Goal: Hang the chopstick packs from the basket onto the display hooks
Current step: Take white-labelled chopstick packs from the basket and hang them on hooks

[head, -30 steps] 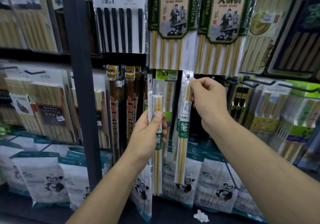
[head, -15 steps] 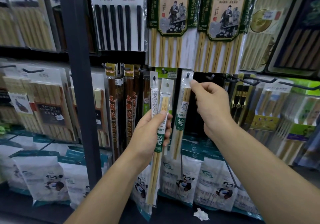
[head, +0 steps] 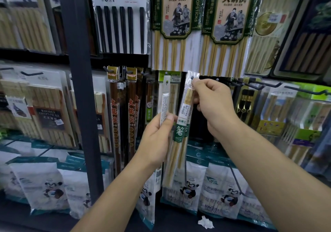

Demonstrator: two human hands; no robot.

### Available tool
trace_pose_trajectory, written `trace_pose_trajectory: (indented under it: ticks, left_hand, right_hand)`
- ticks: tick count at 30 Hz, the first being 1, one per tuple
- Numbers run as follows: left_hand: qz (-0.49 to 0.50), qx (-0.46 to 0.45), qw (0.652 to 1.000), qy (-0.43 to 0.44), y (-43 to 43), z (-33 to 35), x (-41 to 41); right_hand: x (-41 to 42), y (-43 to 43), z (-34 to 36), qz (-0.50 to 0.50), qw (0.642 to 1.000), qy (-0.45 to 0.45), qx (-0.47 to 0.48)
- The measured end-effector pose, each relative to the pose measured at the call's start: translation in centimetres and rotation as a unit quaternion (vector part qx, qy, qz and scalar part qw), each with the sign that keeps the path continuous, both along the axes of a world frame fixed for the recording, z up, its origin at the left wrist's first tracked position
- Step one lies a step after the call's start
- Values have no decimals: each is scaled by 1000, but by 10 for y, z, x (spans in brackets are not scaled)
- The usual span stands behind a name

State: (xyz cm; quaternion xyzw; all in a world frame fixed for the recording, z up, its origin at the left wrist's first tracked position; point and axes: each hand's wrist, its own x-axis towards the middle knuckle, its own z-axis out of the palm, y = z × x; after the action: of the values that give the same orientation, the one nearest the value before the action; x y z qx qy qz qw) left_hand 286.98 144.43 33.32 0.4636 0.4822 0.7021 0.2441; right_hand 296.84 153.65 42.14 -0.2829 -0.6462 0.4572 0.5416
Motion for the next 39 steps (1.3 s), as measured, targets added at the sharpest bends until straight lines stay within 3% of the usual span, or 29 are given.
trace_pose_trajectory:
  ticks: [4, 12, 27, 34, 39]
  left_hand:
    - [15, -11, 1000, -3, -4, 0, -3]
    - [-29, -27, 995, -93, -3, -4, -9]
    - [-6, -16, 1000, -26, -5, -2, -5]
    - [9, 24, 999, 45, 0, 4, 14]
    - [11, 39, 997, 70, 7, 9, 14]
  right_hand:
    - [-3, 6, 0, -16, 1000, -21, 12]
    - [-4, 10, 0, -42, 998, -24, 31]
    - [5, 12, -14, -104, 990, -61, 78]
    - [14, -16, -25, -10, 987, -23, 157]
    - [10, -6, -16, -14, 996, -3, 90]
